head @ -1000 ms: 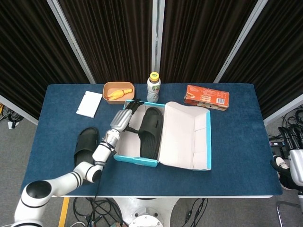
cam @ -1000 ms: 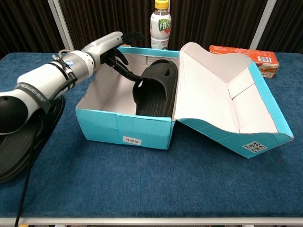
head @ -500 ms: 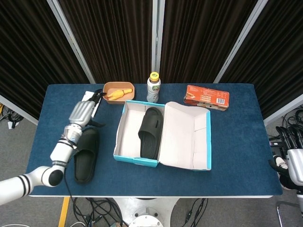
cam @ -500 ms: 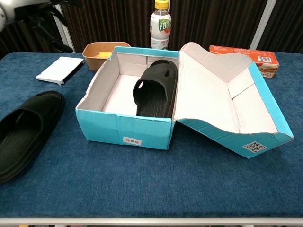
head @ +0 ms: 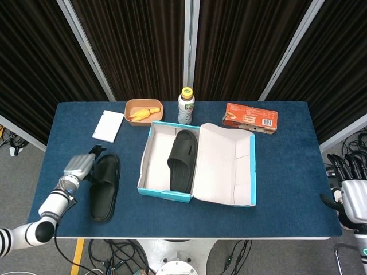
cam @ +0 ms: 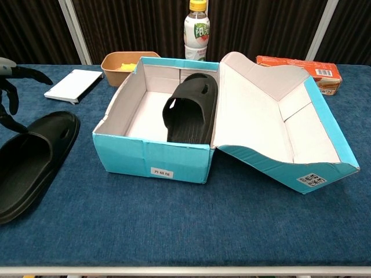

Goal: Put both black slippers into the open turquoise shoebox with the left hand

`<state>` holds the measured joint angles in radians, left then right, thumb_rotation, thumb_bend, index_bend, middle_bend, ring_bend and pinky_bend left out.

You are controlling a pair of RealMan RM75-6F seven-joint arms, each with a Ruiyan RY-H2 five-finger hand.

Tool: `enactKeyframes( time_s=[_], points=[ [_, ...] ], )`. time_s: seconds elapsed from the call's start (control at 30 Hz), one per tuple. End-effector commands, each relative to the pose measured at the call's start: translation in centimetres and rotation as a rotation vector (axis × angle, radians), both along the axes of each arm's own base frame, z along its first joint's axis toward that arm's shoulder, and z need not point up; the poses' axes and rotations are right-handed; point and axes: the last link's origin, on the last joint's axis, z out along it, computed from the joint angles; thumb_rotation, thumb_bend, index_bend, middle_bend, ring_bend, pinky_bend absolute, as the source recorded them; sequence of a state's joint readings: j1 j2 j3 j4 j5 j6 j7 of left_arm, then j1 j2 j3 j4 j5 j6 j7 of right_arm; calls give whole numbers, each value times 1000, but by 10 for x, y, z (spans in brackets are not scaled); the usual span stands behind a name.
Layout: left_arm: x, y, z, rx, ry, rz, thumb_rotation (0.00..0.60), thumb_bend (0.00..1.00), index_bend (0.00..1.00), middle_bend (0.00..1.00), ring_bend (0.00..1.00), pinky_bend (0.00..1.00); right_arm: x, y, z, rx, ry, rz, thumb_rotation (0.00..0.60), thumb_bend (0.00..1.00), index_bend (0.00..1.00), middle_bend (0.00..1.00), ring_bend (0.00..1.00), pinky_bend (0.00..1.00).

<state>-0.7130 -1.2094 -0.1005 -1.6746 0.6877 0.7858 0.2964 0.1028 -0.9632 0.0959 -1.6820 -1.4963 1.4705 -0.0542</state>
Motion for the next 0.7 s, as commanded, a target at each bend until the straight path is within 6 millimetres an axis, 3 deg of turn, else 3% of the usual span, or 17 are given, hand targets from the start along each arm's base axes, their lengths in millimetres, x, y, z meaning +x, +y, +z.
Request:
enactKeyframes(
  time_s=[0.03,0.4,0.53,0.6,0.7],
  points=[
    [-4,1,-13,-50,32,20,600,0,80,0,494,623,0,0,-1,2,-2,1,600,51,32,99,0,63],
    [-19,13,-34,-104,116,127,600,0,108,25,541,639,-4,4,3,-9,-4,-8,600,51,31,99,0,63],
    [-25,18,-39,-80,152,151,600,0,317,229,648,708,-4,5,2,-8,-8,-9,600,51,31,99,0,62],
    [-25,19,-39,-46,135,166,600,0,489,457,747,760,-4,5,2,-10,-8,-9,600,52,31,100,0,63],
    [-24,21,-28,18,55,191,600,0,579,588,799,800,-5,6,3,-12,-7,-8,600,51,31,100,0,63]
  ],
)
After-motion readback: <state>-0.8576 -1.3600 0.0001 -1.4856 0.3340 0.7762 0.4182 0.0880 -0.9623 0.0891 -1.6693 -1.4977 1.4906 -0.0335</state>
